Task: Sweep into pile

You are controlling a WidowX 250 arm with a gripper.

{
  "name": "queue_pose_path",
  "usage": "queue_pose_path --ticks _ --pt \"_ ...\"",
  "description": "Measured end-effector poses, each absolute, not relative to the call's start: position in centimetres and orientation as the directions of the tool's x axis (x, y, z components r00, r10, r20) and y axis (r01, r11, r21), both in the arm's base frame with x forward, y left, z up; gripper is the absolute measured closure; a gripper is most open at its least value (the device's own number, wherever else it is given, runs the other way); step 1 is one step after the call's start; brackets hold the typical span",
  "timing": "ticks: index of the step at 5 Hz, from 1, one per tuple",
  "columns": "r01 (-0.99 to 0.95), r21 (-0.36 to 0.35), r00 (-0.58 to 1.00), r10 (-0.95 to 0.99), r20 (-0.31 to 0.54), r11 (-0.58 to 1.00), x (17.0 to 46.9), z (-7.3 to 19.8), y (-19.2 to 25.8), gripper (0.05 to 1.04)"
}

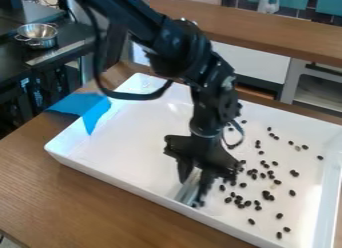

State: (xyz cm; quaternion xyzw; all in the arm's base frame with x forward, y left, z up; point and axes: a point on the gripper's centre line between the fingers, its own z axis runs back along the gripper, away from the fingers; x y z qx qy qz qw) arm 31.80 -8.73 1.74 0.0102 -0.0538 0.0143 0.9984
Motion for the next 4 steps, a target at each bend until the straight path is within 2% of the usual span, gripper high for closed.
queue_pose_path --ticks 4 --pt "-0.006 -0.037 0.998 0.009 0.060 0.999 30.3 2.2 -16.7 0.714"
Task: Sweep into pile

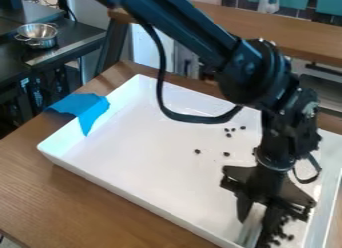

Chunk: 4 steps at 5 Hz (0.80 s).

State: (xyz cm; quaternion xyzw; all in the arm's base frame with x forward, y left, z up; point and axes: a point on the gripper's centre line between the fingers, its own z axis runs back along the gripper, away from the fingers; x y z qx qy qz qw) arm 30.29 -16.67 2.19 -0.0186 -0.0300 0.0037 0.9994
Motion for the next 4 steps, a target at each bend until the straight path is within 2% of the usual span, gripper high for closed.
queue_pose_path --ticks 1,2,3,4 --pt "-0.014 -0.057 0.999 0.016 0.035 0.998 30.4 3.0 -16.1 0.714" --pt "-0.066 -0.086 0.996 0.071 0.055 0.994 31.9 5.8 -12.4 0.714" --pt "-0.155 -0.119 0.978 0.169 0.118 0.981 34.3 9.1 -6.6 0.714" --pt "-0.158 -0.115 0.966 0.177 0.187 0.981 36.2 10.4 -3.2 0.714"
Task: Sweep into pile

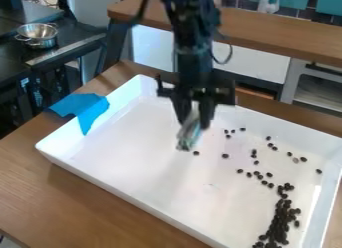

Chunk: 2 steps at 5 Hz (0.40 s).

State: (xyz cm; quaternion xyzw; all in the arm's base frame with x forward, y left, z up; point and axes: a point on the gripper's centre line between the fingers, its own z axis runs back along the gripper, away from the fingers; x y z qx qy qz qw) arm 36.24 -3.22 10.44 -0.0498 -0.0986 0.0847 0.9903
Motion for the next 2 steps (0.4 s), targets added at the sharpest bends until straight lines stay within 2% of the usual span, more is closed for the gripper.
queue_pose_path --ticks 2 --pt "-0.180 -0.060 0.964 0.188 0.186 0.982 40.2 7.2 2.9 0.714"
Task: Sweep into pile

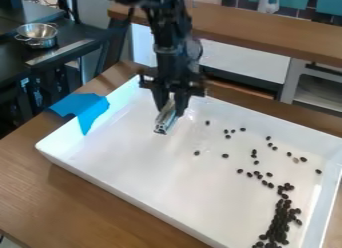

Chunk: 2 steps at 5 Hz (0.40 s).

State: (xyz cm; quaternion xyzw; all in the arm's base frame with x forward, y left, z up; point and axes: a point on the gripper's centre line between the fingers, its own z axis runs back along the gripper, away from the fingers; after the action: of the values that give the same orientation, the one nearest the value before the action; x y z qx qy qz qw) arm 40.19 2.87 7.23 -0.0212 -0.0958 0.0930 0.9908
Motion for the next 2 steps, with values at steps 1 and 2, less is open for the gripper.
queue_pose_path --ticks 1,2 --pt "-0.185 -0.037 0.963 0.189 0.193 0.982 41.9 6.2 4.9 0.714" --pt "-0.202 -0.011 0.954 0.199 0.225 0.979 42.3 6.0 6.4 0.714"
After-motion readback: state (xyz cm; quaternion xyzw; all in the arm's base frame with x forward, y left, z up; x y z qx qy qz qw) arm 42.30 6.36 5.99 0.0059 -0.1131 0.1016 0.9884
